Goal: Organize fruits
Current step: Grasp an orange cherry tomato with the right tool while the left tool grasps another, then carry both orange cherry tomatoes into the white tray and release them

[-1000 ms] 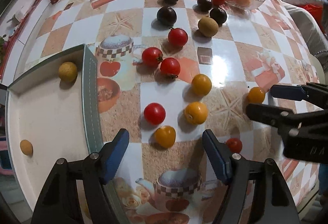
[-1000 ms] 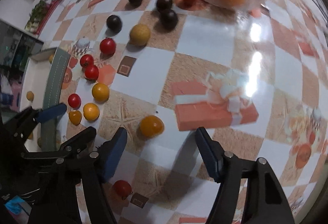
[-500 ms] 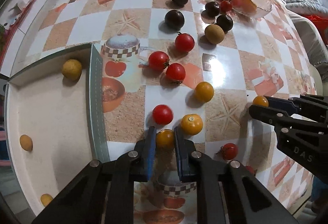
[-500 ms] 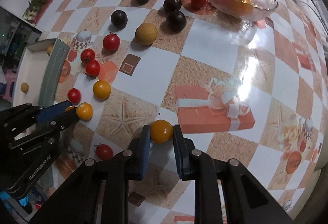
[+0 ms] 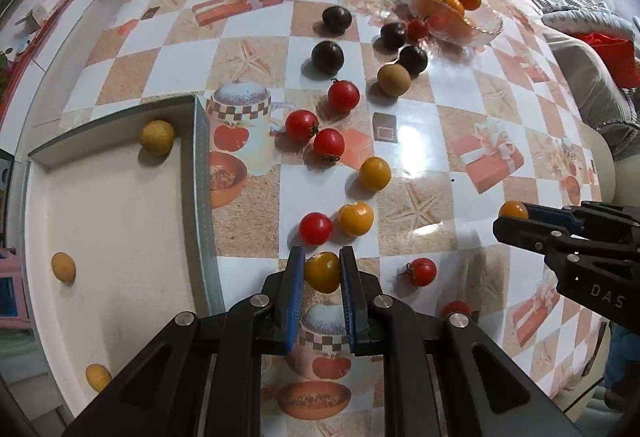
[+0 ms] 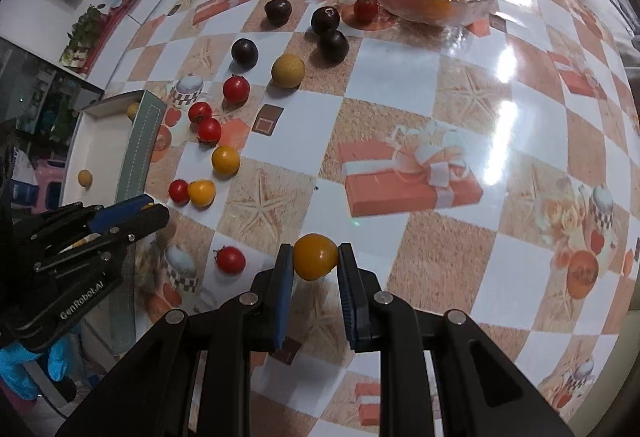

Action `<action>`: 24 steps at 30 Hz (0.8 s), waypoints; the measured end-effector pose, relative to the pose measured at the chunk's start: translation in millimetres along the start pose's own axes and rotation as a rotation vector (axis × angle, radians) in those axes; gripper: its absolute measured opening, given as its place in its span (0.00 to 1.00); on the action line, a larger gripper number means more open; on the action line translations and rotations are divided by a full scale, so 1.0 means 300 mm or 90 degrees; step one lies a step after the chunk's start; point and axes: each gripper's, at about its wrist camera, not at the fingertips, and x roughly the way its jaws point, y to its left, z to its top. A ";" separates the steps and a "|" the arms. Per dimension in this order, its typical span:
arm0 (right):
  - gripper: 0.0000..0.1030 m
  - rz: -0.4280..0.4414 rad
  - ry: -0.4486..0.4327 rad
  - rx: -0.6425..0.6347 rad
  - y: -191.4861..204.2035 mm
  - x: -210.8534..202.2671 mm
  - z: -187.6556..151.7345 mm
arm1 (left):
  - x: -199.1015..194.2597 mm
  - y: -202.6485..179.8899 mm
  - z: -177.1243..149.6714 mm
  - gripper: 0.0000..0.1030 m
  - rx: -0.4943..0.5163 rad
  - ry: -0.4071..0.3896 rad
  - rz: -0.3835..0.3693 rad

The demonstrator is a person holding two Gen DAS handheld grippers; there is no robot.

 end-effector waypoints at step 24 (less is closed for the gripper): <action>0.23 0.038 0.001 -0.119 0.398 0.011 0.096 | -0.145 0.324 -0.113 0.18 -0.104 -0.040 0.024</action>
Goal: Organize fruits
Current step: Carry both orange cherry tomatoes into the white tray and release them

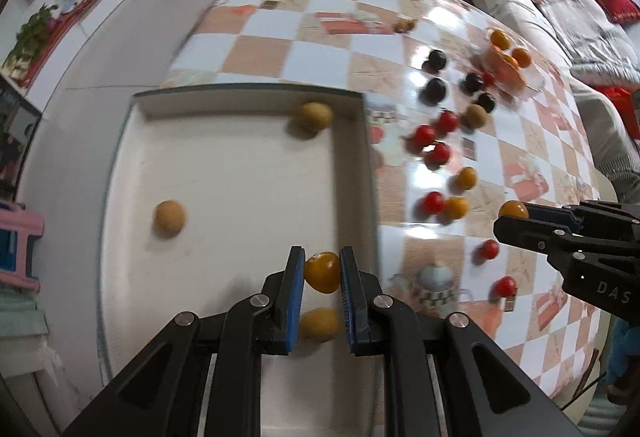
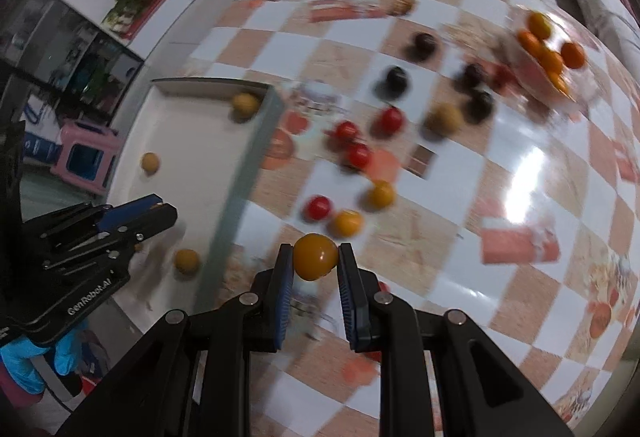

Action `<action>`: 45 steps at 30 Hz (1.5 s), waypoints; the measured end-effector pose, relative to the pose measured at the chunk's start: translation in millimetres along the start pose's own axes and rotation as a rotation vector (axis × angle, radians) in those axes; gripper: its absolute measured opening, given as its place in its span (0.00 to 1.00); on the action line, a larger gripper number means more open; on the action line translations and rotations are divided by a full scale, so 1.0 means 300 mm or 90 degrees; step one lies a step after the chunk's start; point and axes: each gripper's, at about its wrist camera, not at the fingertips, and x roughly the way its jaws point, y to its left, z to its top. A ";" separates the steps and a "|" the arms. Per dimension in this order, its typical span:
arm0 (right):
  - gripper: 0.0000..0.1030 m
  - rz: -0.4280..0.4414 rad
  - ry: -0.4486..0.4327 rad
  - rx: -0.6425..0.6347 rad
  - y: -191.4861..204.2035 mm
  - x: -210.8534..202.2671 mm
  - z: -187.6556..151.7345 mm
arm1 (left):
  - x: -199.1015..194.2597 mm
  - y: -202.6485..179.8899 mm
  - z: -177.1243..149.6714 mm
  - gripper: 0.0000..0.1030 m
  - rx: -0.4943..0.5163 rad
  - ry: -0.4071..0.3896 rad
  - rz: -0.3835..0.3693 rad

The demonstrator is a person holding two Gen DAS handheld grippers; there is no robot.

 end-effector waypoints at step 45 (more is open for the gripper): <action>0.28 -0.010 0.098 -0.097 0.380 0.377 0.193 | 0.141 0.195 -0.025 0.48 -0.022 0.052 0.043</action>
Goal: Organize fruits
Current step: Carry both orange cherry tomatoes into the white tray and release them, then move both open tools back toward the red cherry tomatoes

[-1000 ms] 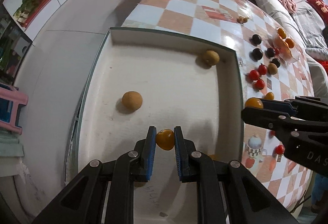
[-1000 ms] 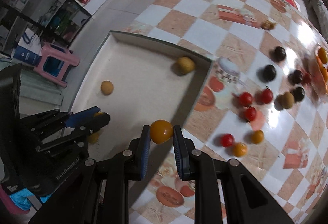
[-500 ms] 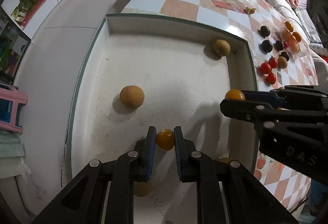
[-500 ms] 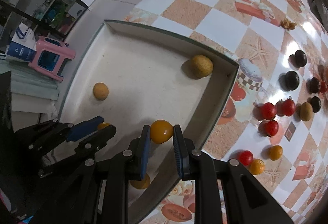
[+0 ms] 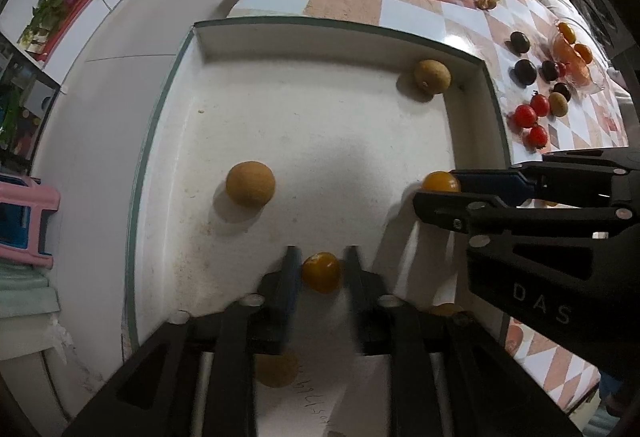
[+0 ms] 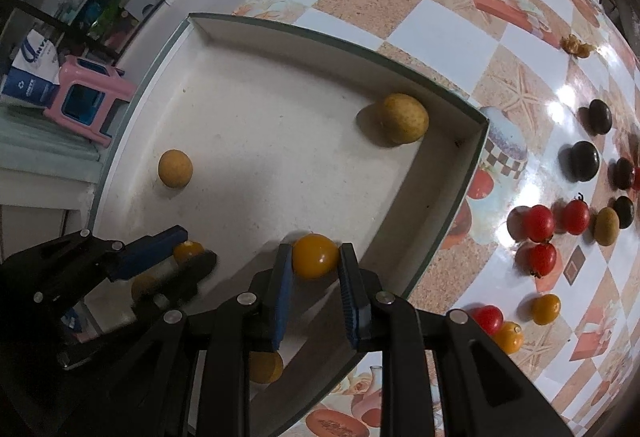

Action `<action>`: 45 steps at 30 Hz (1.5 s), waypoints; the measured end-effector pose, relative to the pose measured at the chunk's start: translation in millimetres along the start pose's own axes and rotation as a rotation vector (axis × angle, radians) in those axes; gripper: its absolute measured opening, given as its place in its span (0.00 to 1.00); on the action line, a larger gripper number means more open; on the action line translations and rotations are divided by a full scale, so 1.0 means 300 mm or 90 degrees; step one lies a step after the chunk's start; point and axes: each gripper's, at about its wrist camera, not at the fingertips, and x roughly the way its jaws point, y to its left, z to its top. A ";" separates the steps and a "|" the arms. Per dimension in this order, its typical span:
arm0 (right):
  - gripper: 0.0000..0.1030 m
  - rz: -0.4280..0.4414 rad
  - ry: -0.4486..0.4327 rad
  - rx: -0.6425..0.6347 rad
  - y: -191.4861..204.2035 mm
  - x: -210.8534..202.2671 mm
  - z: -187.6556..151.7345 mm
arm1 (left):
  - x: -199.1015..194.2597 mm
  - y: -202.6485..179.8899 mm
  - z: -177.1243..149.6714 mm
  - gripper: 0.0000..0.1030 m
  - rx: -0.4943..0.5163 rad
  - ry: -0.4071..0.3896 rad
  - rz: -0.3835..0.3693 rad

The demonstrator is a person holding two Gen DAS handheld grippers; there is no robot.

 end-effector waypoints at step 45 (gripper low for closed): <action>0.84 -0.081 -0.055 0.242 -0.432 -0.224 -0.478 | -0.119 -0.231 -0.018 0.80 0.115 -0.041 0.005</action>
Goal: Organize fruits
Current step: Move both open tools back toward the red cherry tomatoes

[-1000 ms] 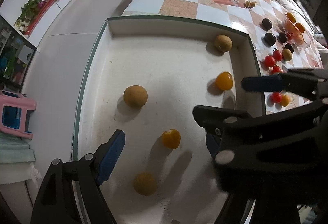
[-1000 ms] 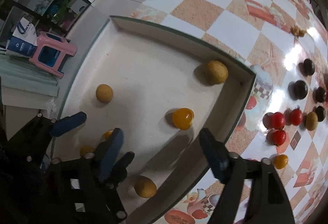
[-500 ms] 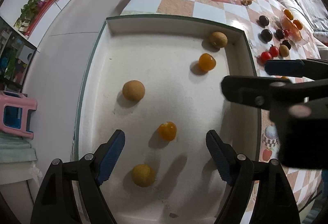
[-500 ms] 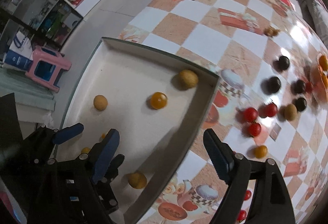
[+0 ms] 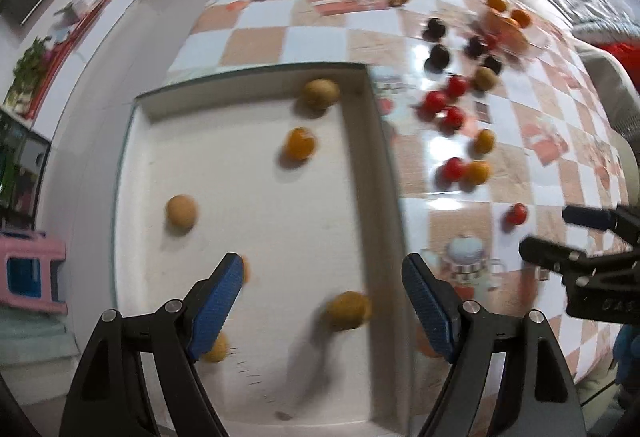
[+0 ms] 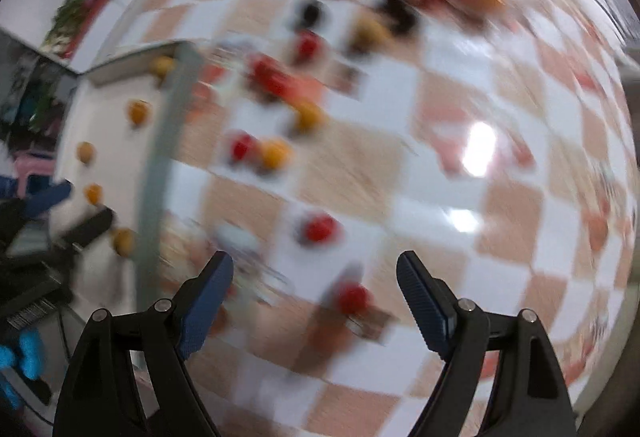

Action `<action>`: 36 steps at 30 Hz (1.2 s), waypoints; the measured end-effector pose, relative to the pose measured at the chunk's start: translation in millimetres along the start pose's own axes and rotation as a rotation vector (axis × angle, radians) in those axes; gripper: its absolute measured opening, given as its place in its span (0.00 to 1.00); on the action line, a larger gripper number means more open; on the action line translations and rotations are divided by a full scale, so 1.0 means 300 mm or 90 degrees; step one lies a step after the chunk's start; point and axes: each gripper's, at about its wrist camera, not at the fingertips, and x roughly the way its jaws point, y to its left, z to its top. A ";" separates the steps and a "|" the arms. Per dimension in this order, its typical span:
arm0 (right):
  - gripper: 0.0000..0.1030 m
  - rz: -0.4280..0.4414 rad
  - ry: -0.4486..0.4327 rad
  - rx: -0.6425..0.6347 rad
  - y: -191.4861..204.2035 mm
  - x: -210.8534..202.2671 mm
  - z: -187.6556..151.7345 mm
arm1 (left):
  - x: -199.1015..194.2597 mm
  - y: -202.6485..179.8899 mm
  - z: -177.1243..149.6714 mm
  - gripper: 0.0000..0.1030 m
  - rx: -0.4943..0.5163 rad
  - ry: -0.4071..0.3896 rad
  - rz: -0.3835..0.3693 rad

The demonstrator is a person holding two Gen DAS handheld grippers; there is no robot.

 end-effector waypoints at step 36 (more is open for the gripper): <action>0.25 0.010 -0.085 -0.048 -0.007 0.047 -0.179 | 0.177 -0.440 0.102 0.65 0.114 0.104 -0.148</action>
